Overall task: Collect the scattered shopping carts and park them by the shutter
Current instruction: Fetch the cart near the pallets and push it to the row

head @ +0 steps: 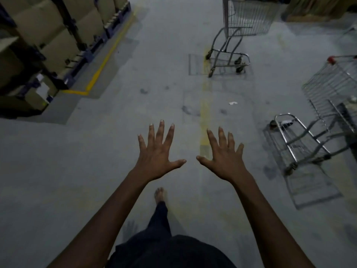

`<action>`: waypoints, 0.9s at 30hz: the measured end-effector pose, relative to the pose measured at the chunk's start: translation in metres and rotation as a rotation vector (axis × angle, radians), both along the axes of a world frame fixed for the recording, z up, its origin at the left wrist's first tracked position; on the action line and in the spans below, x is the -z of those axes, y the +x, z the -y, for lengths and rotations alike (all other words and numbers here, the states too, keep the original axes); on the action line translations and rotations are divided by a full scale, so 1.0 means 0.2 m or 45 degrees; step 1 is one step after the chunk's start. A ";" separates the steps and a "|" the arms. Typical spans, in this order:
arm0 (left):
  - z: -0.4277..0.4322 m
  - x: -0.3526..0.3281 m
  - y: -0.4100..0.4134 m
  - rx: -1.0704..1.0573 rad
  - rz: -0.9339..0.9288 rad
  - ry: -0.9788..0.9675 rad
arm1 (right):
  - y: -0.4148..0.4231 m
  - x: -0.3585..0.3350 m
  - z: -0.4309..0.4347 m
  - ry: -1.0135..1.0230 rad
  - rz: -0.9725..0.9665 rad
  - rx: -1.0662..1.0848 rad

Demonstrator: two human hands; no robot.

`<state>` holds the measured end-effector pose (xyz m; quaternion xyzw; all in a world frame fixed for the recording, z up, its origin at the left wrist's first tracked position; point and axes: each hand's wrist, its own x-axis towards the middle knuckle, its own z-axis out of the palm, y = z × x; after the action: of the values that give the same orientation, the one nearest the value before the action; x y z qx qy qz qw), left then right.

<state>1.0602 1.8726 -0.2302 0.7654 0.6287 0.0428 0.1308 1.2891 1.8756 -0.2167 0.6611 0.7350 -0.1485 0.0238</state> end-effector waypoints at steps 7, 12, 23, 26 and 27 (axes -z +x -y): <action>-0.94 -0.08 -0.15 0.101 -0.059 -0.017 | -0.16 -0.12 -0.86 0.015 0.162 0.031; -1.50 -0.12 -0.24 0.108 -0.093 -0.003 | -0.24 -0.13 -1.38 0.058 0.110 0.089; -2.81 -0.08 -0.31 0.151 -0.107 -0.051 | -0.35 0.03 -2.77 0.058 -0.138 0.169; -3.20 -0.15 -0.33 0.138 -0.116 -0.112 | -0.38 -0.01 -3.19 0.019 -0.221 0.205; -3.33 -0.18 -0.34 0.137 -0.121 -0.125 | -0.40 -0.02 -3.32 0.021 -0.249 0.200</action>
<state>0.9923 2.5396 -0.1948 0.7919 0.5934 -0.0316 0.1404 1.2098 2.5402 -0.2128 0.6994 0.6809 -0.2076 -0.0651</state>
